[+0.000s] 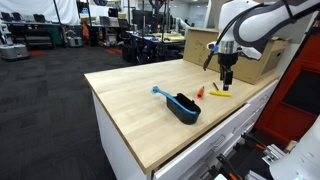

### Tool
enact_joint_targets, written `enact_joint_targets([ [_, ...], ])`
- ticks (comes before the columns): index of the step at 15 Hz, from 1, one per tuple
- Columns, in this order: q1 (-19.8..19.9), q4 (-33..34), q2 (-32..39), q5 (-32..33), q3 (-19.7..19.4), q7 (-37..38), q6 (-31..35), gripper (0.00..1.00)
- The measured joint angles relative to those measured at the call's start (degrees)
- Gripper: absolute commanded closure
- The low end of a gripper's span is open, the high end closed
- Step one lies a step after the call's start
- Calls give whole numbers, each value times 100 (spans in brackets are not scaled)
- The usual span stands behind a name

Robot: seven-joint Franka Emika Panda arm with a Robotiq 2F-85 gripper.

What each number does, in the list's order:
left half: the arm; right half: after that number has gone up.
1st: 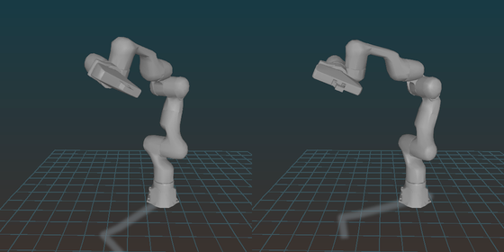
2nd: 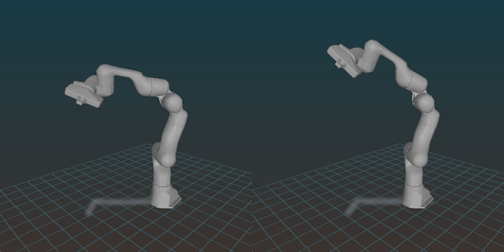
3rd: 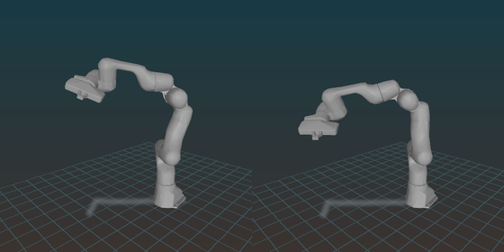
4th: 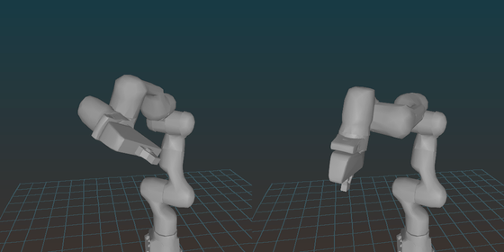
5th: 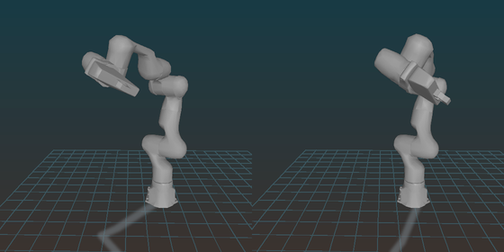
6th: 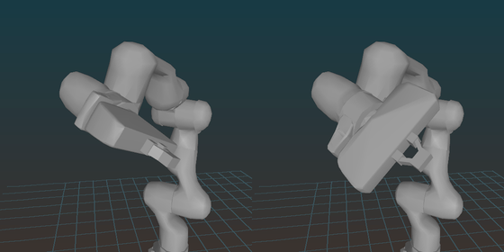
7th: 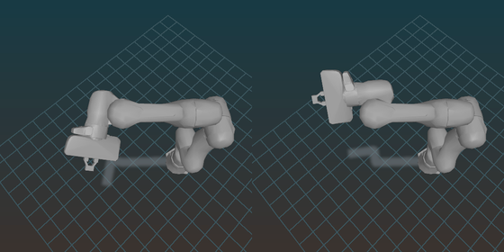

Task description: Put the orange screwdriver inside the black bowl

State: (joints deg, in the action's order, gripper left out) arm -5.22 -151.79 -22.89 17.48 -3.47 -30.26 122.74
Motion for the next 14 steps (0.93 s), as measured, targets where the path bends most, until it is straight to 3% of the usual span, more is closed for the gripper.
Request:
enact_joint_targets([
  [6, 172, 29, 554, 724, -485, -1856, 1172, 0],
  [14, 209, 100, 1385, 799, -511, -4025, 2587, 0],
])
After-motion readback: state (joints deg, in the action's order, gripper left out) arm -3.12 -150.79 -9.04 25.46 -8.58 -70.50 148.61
